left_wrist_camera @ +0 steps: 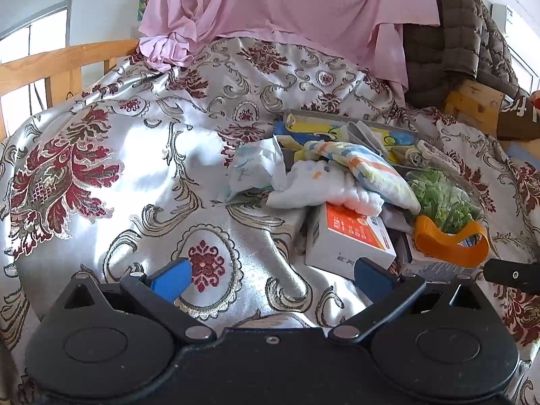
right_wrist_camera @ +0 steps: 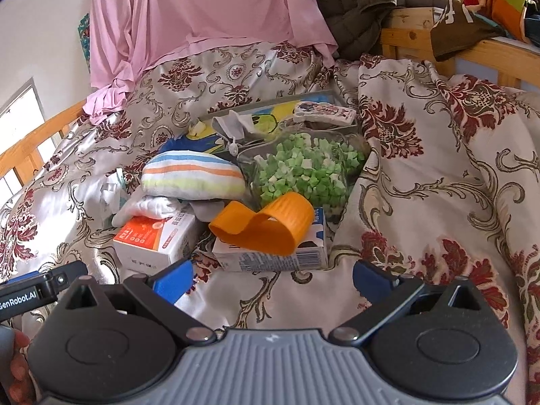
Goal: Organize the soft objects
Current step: 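Move both open grippers over the pile toward the striped towel, then grasp the striped towel with the left gripper while the right gripper grasps the orange curved item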
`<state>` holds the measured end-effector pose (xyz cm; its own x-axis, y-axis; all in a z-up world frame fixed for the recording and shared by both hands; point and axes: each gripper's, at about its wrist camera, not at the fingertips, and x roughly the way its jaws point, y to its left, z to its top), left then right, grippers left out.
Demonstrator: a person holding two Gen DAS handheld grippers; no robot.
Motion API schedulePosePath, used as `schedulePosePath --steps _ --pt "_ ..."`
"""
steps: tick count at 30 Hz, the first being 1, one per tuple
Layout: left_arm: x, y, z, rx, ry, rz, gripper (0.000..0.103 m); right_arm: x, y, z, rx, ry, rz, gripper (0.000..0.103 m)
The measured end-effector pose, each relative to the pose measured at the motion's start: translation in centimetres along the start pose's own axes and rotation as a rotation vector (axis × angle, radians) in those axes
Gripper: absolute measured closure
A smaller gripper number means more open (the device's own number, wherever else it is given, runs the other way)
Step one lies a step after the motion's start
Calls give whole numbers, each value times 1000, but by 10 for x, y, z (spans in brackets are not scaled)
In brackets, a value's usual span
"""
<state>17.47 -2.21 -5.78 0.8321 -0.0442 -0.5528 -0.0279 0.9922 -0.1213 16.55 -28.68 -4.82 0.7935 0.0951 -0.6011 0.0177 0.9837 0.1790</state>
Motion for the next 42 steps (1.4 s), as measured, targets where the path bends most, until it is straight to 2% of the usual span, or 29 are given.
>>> schedulePosePath --steps 10,16,25,32,38,42 --pt "4 -1 3 14 -32 -8 1 3 4 1 -19 -5 13 0" --pt "8 -3 9 -11 -43 -19 1 2 14 -1 -94 -58 16 0" --pt "30 -25 45 -6 -99 -117 1 5 31 0 -195 -117 1 0" --pt "67 -35 71 -19 -66 -177 1 26 24 13 -190 -135 -23 0" --pt "92 -35 89 -92 -15 -248 1 50 15 25 -135 -101 -11 0" --pt "110 -42 94 -101 47 -290 1 55 6 25 -96 -81 -9 0"
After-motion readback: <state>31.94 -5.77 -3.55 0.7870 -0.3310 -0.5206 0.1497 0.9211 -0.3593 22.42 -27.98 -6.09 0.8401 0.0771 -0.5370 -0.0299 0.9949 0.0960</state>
